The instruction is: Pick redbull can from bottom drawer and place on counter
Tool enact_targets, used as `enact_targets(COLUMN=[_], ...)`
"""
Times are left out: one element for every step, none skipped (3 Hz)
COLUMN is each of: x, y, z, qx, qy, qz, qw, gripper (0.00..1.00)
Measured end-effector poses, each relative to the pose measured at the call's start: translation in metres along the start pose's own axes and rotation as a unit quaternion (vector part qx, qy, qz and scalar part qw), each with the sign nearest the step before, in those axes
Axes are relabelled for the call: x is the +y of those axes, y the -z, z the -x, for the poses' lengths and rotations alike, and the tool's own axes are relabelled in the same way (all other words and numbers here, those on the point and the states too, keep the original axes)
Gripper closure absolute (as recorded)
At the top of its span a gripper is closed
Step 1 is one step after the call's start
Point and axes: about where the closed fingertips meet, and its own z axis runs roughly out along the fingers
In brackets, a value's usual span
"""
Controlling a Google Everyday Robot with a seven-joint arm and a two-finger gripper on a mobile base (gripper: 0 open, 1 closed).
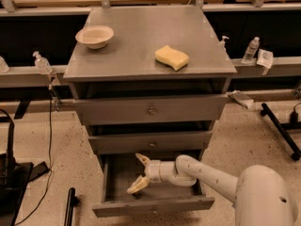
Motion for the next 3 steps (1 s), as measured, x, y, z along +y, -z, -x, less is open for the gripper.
enact_targets(x=[-0.003, -0.006, -0.006], y=[-0.018, -0.03, -0.037], z=[-0.021, -0.038, -0.068], qx=[-0.004, -0.002, -0.002], qy=[-0.008, -0.011, -0.028], qz=[0.011, 0.017, 0.023], qw=[0.9999, 0.9998, 0.9993], gripper=[0.0, 0.0, 0.0])
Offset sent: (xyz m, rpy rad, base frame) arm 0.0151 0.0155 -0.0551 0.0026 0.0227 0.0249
